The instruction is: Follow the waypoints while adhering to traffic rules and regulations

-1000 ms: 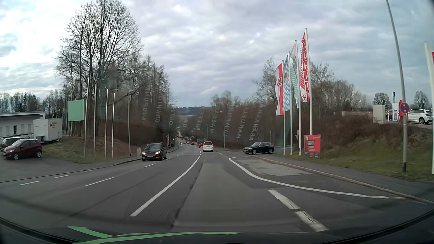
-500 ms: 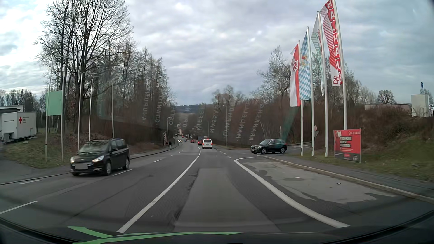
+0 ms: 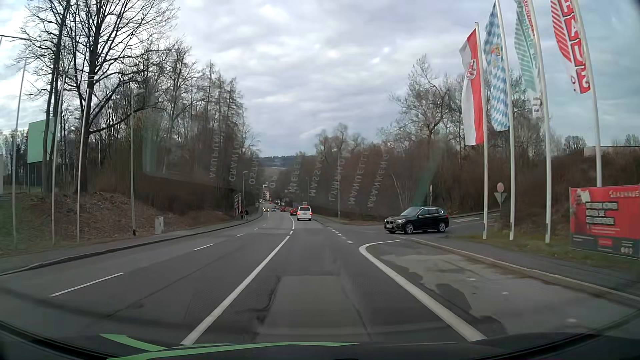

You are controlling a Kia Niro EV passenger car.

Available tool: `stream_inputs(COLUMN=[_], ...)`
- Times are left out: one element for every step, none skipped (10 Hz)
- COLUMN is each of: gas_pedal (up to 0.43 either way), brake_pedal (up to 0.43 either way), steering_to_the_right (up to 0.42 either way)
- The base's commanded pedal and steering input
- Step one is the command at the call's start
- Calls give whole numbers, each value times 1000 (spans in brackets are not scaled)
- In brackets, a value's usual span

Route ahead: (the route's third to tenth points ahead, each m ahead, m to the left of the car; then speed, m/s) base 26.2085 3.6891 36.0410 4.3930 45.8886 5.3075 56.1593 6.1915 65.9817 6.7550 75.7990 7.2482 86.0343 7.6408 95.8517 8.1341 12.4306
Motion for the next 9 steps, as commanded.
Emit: stream_inputs(gas_pedal=[0, 0, 0, 0, 0, 0, 0, 0, 0], brake_pedal=[140, 140, 140, 140, 140, 140, 140, 140, 140], steering_to_the_right=[-5, -4, -5, -5, -5, -7, -7, -7, -7])
